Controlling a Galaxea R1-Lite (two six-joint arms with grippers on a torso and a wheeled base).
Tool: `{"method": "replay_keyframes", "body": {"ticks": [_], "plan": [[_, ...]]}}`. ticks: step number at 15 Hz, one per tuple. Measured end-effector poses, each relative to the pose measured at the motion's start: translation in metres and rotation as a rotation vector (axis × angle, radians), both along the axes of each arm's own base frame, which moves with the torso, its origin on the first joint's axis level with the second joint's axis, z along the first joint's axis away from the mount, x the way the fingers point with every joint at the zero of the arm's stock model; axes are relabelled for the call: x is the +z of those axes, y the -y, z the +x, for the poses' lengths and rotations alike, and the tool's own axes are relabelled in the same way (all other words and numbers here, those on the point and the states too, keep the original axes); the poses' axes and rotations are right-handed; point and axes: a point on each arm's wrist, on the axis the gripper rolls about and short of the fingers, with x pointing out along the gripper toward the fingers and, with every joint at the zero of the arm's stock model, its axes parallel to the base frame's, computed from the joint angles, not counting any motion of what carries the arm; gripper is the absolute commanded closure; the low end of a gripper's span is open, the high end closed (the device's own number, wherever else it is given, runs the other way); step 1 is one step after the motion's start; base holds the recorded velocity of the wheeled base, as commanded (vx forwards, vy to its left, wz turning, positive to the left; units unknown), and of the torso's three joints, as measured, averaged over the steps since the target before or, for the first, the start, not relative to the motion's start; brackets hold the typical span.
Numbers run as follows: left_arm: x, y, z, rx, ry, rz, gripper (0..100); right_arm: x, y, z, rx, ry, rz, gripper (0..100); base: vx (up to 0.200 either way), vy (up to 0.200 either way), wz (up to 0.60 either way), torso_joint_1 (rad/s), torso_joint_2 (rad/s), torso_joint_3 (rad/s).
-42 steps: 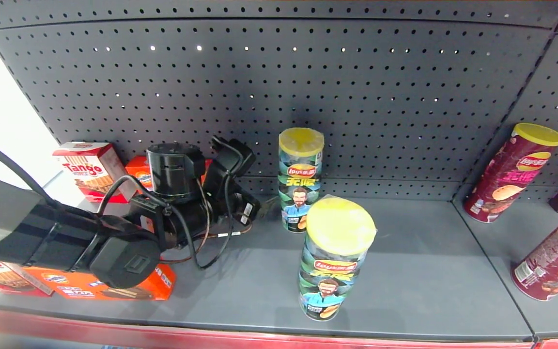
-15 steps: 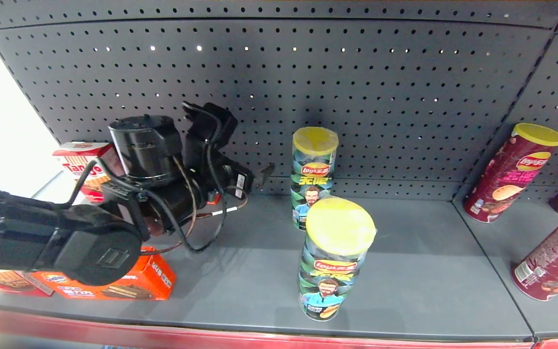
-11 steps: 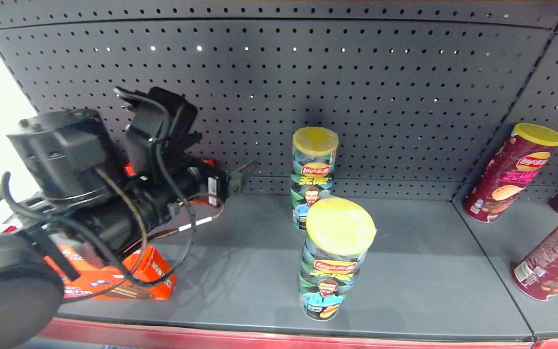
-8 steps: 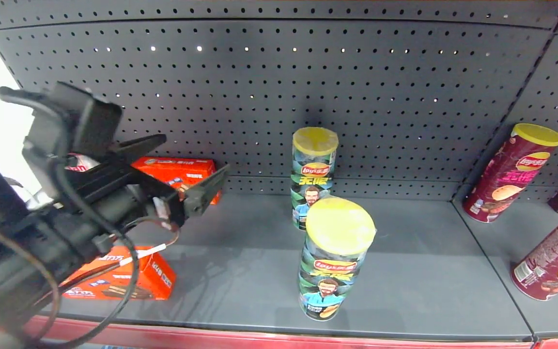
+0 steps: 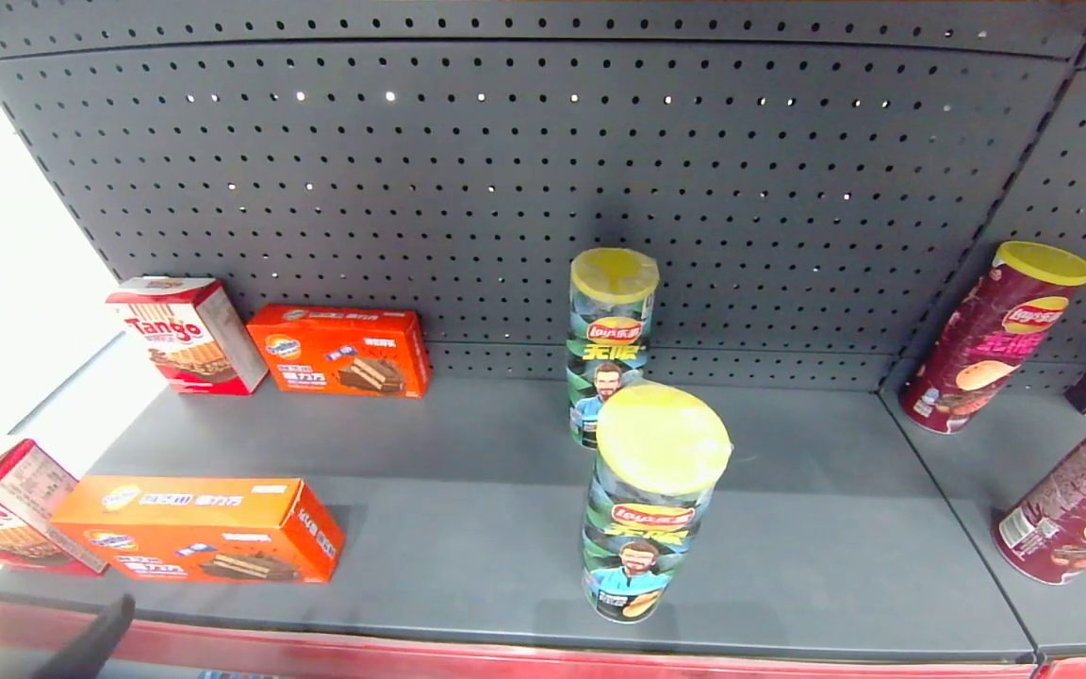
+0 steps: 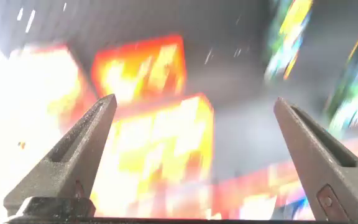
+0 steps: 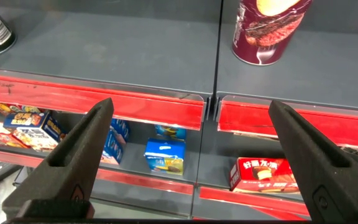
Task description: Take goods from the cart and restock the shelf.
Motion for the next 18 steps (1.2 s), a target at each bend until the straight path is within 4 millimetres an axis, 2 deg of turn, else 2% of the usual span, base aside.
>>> {"method": "replay_keyframes", "body": {"ticks": [3,6,11,15,18], "plan": [[-0.043,-0.007,-0.034,0.087,-0.113,0.011,0,0.0,0.0,0.0,0.0,0.0,0.0,0,0.0,0.0,0.0,0.0,0.0,0.0],[-0.071,-0.006,-0.051,0.126,-0.167,0.016,0,0.0,0.0,0.0,0.0,0.0,0.0,0,0.0,0.0,0.0,0.0,0.0,0.0],[-0.076,-0.006,-0.061,0.077,-0.081,-0.028,0,0.0,0.0,0.0,0.0,0.0,0.0,0,0.0,0.0,0.0,0.0,0.0,0.0],[-0.077,-0.006,-0.063,0.083,-0.082,-0.101,0,0.0,0.0,0.0,0.0,0.0,0.0,0,0.0,0.0,0.0,0.0,0.0,0.0],[-0.083,-0.013,-0.063,0.402,-0.124,-0.138,0,0.0,0.0,0.0,-0.001,0.0,0.0,0,0.0,0.0,0.0,0.0,0.0,0.0]]}}
